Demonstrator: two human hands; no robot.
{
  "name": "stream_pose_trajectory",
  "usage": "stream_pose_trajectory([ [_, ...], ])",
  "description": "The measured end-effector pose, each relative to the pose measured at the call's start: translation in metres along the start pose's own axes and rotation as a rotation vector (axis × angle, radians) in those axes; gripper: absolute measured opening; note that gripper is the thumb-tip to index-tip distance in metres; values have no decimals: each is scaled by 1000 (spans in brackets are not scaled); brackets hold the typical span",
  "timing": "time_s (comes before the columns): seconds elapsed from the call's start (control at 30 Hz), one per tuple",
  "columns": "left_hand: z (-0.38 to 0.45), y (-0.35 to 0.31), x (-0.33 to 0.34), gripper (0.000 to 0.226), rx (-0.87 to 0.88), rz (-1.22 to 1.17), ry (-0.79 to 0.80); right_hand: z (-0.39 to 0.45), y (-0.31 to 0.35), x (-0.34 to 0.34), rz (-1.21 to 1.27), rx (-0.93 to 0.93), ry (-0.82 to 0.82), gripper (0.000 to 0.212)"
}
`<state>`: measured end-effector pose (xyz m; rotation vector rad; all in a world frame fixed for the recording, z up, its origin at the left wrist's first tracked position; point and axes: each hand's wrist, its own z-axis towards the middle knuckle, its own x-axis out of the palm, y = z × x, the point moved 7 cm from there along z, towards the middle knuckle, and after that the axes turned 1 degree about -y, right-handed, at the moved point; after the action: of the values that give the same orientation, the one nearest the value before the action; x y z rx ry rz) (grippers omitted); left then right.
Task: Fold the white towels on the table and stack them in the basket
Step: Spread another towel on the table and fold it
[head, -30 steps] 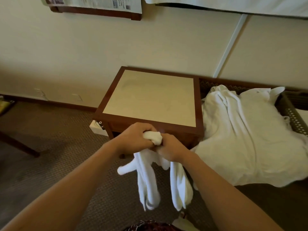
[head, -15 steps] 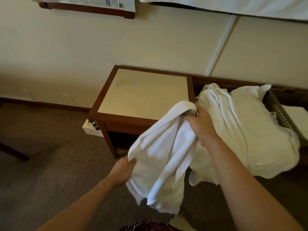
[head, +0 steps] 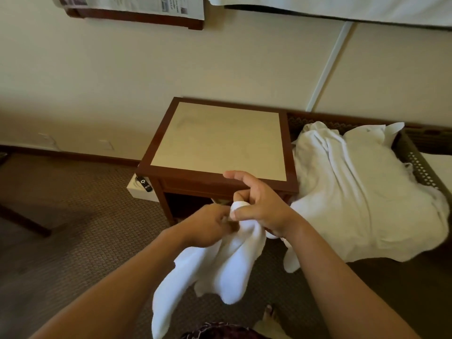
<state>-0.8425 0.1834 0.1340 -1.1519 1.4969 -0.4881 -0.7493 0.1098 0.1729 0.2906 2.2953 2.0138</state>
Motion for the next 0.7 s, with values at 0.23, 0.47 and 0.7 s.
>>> stream_pose_trajectory([
  [0.23,-18,30,-61,29,-69,-235,-182,-18,-92,-30,-658,346,-47,14],
  [0.47,-18,70,-62,17,-368,-496,-320,-22,-82,-23,-364,172,-536,18],
  [0.7,0,5,-29,80,-82,-765,-124,0,-80,43,-196,204,-275,18],
])
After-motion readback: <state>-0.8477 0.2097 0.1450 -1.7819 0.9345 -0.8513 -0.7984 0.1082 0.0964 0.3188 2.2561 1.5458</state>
